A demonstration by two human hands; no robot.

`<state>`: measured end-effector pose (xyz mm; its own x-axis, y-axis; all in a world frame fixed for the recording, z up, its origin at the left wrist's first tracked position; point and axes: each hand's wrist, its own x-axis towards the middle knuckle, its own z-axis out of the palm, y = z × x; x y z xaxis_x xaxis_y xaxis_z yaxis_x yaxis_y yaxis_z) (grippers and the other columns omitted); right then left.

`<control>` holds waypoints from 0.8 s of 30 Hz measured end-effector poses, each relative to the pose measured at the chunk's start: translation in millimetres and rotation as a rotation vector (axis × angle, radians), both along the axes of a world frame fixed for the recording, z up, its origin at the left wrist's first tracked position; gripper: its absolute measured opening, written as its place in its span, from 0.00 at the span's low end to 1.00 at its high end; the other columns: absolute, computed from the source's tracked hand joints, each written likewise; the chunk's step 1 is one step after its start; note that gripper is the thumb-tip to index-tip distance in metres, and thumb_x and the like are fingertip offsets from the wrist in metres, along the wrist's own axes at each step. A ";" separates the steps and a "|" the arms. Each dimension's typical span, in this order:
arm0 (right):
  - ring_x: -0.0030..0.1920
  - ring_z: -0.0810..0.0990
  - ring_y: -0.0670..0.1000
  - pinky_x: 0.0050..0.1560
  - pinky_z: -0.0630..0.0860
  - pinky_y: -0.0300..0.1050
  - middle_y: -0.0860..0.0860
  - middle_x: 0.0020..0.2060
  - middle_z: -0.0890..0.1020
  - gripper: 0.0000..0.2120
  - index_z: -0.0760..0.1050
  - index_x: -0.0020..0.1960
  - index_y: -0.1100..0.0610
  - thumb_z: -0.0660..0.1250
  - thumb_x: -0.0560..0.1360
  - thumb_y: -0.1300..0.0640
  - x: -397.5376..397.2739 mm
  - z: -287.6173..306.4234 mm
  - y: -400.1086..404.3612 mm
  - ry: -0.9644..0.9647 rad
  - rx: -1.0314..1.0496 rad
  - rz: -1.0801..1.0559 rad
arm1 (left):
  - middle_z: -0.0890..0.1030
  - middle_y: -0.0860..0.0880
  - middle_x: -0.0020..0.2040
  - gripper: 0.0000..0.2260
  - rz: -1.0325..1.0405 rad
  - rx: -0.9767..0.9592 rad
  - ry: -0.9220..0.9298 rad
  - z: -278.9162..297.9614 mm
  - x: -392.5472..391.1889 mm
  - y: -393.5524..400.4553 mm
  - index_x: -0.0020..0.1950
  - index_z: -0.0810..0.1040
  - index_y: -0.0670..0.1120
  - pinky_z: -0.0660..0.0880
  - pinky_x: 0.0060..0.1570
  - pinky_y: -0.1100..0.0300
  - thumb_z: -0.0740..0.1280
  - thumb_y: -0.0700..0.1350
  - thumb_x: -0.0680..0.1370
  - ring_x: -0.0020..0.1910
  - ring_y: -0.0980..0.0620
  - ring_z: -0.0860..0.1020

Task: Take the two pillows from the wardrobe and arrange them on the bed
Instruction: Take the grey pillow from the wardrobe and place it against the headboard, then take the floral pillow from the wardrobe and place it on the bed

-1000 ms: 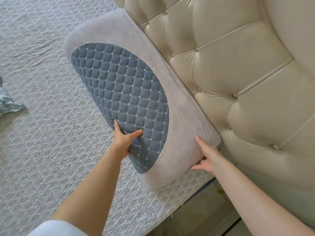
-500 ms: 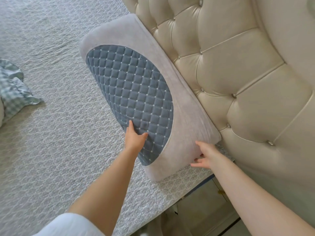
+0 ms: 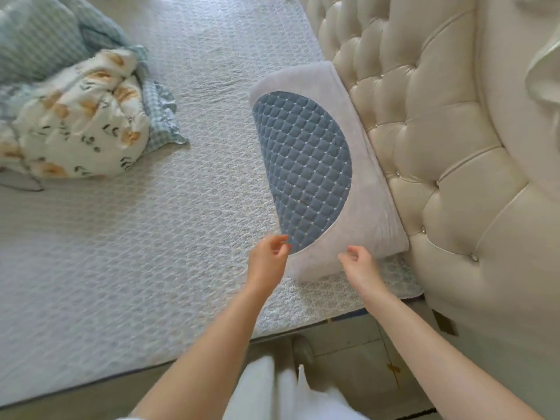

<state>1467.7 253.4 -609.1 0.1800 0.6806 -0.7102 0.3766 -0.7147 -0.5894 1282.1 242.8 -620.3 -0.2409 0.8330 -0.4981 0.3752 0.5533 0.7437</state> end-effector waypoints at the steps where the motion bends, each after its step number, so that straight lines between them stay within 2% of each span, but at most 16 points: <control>1: 0.54 0.74 0.52 0.50 0.73 0.45 0.55 0.61 0.75 0.20 0.66 0.71 0.58 0.60 0.80 0.56 -5.6 6.7 -8.1 -0.008 0.051 0.063 | 0.85 0.51 0.50 0.11 0.035 0.012 -0.001 8.2 -4.7 -16.9 0.60 0.82 0.47 0.77 0.53 0.60 0.67 0.42 0.79 0.51 0.55 0.82; 2: 0.54 0.74 0.51 0.48 0.73 0.44 0.54 0.59 0.75 0.19 0.67 0.70 0.58 0.60 0.80 0.56 -14.9 16.8 -18.4 -0.007 0.107 0.142 | 0.85 0.52 0.48 0.11 0.084 0.032 0.008 19.4 -12.9 -38.0 0.60 0.82 0.47 0.76 0.52 0.61 0.67 0.42 0.78 0.51 0.56 0.82; 5: 0.55 0.76 0.51 0.54 0.74 0.48 0.52 0.56 0.77 0.17 0.68 0.68 0.57 0.60 0.81 0.56 -49.7 45.9 -47.7 0.031 0.235 0.342 | 0.85 0.57 0.44 0.10 0.194 0.067 0.067 47.0 -39.2 -99.0 0.59 0.82 0.48 0.72 0.46 0.73 0.68 0.42 0.78 0.47 0.62 0.81; 7: 0.56 0.76 0.50 0.54 0.74 0.47 0.51 0.57 0.77 0.16 0.69 0.67 0.56 0.60 0.81 0.55 -75.9 60.7 -67.3 0.064 0.292 0.458 | 0.84 0.60 0.41 0.10 0.263 0.079 0.096 59.7 -55.6 -139.0 0.59 0.82 0.50 0.70 0.43 0.77 0.67 0.43 0.79 0.45 0.67 0.80; 10: 0.57 0.76 0.50 0.58 0.75 0.50 0.50 0.59 0.77 0.15 0.70 0.66 0.55 0.60 0.80 0.55 -113.0 75.2 -95.8 0.077 0.378 0.638 | 0.85 0.59 0.41 0.10 0.409 0.109 0.115 75.7 -73.8 -195.4 0.59 0.82 0.51 0.70 0.43 0.77 0.68 0.42 0.79 0.44 0.69 0.80; 16: 0.56 0.77 0.47 0.55 0.73 0.44 0.47 0.56 0.77 0.13 0.72 0.64 0.54 0.62 0.80 0.57 -187.0 81.8 -156.3 0.107 0.471 1.036 | 0.84 0.60 0.44 0.09 0.746 0.105 0.140 92.5 -113.4 -307.3 0.57 0.82 0.52 0.74 0.49 0.72 0.67 0.42 0.79 0.46 0.67 0.80; 19: 0.55 0.76 0.46 0.56 0.73 0.43 0.46 0.56 0.78 0.15 0.70 0.66 0.53 0.62 0.79 0.55 -228.5 82.5 -190.3 0.116 0.444 1.188 | 0.85 0.59 0.41 0.10 0.929 0.078 0.167 92.7 -137.4 -365.0 0.57 0.83 0.51 0.71 0.42 0.78 0.68 0.40 0.78 0.44 0.68 0.79; 24: 0.57 0.75 0.44 0.56 0.72 0.40 0.44 0.58 0.76 0.18 0.67 0.69 0.52 0.62 0.80 0.53 -308.8 82.1 -245.7 0.164 0.423 1.421 | 0.85 0.58 0.40 0.11 1.151 0.032 0.197 89.3 -180.1 -445.1 0.59 0.82 0.49 0.72 0.40 0.77 0.67 0.40 0.79 0.44 0.69 0.79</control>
